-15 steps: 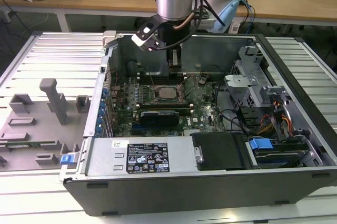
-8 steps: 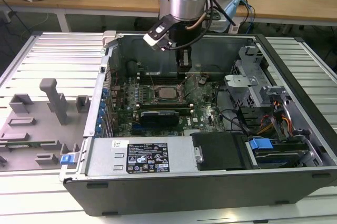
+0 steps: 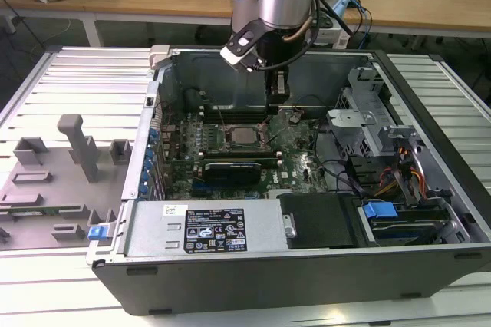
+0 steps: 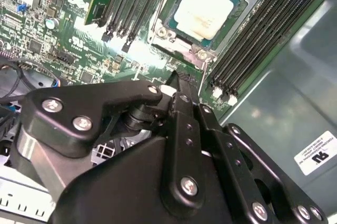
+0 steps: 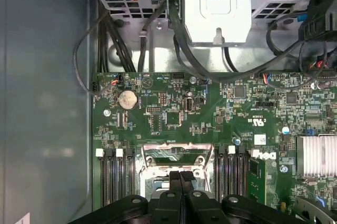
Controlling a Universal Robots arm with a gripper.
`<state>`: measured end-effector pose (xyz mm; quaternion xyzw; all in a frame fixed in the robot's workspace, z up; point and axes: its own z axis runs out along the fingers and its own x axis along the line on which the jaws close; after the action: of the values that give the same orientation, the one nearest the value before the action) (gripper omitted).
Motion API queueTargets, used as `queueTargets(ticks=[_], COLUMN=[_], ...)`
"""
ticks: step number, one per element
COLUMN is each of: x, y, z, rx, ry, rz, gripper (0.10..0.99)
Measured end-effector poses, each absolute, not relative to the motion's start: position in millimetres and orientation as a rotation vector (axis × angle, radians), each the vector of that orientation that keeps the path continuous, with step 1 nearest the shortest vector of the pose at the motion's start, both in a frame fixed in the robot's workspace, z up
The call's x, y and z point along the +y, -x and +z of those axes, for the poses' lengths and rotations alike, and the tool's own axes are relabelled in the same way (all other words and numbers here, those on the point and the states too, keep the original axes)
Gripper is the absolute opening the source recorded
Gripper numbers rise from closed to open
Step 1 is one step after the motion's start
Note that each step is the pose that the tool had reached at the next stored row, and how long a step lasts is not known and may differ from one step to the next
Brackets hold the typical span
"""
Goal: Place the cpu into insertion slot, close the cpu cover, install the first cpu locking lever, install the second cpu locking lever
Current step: 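Close the cpu cover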
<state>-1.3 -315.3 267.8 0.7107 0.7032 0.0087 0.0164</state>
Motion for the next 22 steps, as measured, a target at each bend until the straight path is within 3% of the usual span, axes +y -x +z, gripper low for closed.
queueTargets(ticks=[11, 22], x=[-315.2, -315.3], y=[-44.7, -46.6], z=[267.7, 249.5], rx=[2.187, 2.188], ry=[-2.210, -2.212], rz=[0.027, 0.022], gripper=[0.106, 0.106])
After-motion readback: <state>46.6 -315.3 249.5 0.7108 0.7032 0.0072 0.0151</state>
